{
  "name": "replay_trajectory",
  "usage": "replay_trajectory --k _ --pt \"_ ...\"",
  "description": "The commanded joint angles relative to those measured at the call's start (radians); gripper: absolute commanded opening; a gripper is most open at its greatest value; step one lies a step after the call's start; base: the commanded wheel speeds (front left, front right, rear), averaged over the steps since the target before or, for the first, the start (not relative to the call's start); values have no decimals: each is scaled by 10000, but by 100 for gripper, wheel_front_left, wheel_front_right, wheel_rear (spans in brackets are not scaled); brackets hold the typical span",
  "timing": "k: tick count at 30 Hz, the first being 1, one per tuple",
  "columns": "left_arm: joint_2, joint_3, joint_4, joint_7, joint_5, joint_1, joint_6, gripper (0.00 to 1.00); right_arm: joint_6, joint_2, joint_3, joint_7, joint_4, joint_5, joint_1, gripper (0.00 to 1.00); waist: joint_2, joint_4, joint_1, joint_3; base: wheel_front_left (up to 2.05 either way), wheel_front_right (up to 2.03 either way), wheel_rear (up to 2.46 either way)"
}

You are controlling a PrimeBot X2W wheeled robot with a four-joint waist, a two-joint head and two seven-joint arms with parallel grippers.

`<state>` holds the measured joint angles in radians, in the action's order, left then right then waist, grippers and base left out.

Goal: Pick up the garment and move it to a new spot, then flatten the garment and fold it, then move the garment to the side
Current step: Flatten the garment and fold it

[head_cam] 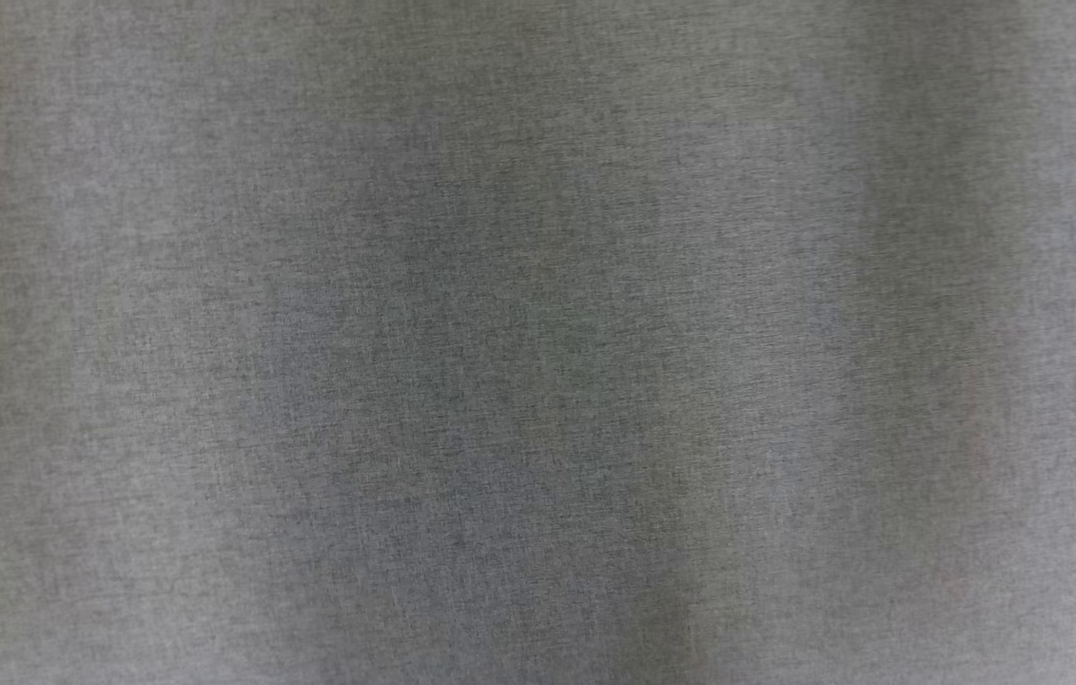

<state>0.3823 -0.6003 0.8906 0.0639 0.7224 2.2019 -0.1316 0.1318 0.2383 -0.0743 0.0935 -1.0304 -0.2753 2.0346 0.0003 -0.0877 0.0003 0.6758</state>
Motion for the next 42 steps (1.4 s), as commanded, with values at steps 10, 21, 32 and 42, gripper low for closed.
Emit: replay_trajectory --k 10,21,32,42 --pt "-223 -684 738 329 586 820 21 0 -23 -88 -52 584 -1307 556 1350 0 -3 76 -3 424 0 0 0" --pt "74 -1270 542 1096 1761 -174 19 0 -23 67 -275 1175 -1921 345 818 0 -3 316 -3 694 0 0 0" --pt "1360 -1723 -1556 1962 2672 -3636 21 0 -23 -47 -1121 1655 -856 -984 -2348 0 -3 397 -3 -489 0 0 0" --pt "1952 326 -5401 2013 2967 -9124 1265 0 -23 359 -1830 1713 2104 -2556 -7455 0 -3 508 -3 -2048 0 0 0"
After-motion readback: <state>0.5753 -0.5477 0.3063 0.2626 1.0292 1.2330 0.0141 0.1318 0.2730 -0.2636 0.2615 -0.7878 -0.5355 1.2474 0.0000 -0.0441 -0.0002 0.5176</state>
